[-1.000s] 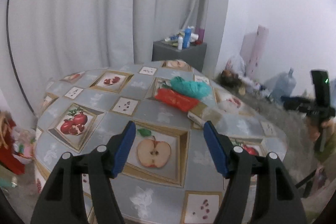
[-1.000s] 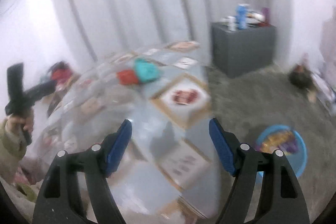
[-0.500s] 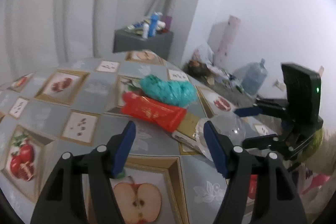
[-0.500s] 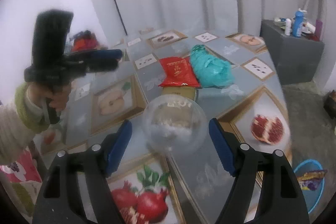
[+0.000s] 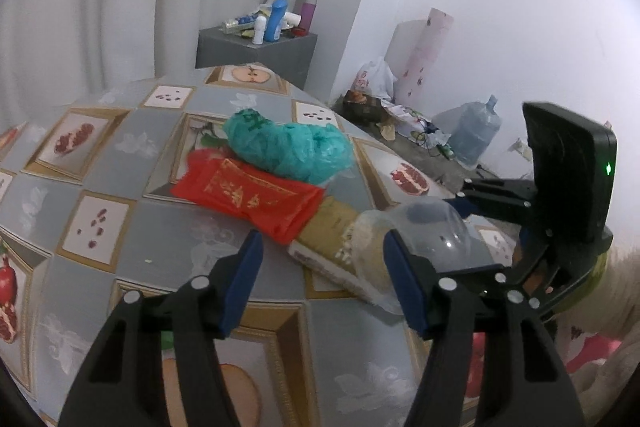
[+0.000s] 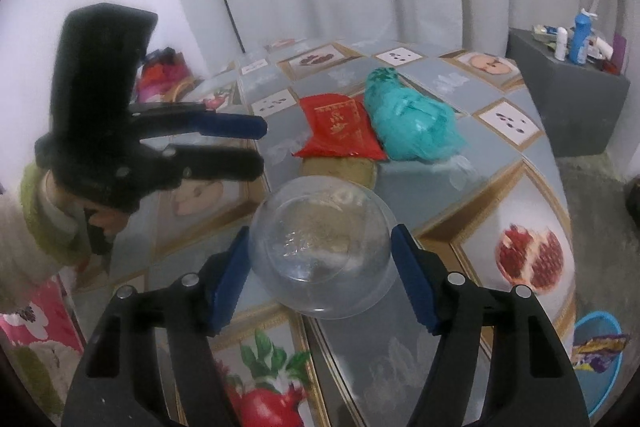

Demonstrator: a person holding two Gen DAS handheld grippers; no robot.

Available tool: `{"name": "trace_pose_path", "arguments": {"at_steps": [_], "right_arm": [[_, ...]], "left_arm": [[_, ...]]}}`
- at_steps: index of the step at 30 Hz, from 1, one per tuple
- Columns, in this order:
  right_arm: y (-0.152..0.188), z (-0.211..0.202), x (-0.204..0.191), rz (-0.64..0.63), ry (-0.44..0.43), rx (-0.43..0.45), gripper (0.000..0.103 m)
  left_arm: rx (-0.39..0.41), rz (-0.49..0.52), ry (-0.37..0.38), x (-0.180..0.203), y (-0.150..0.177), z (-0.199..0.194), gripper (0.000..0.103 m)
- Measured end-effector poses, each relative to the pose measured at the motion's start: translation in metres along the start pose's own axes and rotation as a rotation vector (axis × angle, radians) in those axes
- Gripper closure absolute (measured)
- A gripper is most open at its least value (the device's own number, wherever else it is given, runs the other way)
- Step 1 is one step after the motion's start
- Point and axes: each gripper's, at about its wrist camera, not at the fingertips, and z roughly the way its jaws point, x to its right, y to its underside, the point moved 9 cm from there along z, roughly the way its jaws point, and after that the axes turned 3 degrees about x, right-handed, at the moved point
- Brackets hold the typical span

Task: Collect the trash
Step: 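Close the left gripper on the gold LOVE box while the right holds the dome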

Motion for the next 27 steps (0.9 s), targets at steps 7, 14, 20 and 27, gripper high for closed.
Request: {"name": "trace_pose_path", "arguments": {"at_steps": [7,14,20,27], "right_arm": [[0.029,-0.042,0.031,0.071,0.079,0.021,0.038],[0.049,-0.07,0.055,0.141,0.133,0.051,0.038],[0.058,-0.083,0.063,0.174,0.146,0.077,0.037],[0.061,-0.088,0.065,0.176,0.124,0.085,0.037]], "left_arm": [[-0.074,-0.108,-0.047,0.013,0.004,0.028,0.042],[-0.076,-0.248,-0.138,0.019,0.004,0.051,0.038],[-0.089,-0.179,-0.283,0.026,0.003,0.07,0.037],[-0.137,0.026,-0.291,0.046,0.02,0.065,0.045]]}}
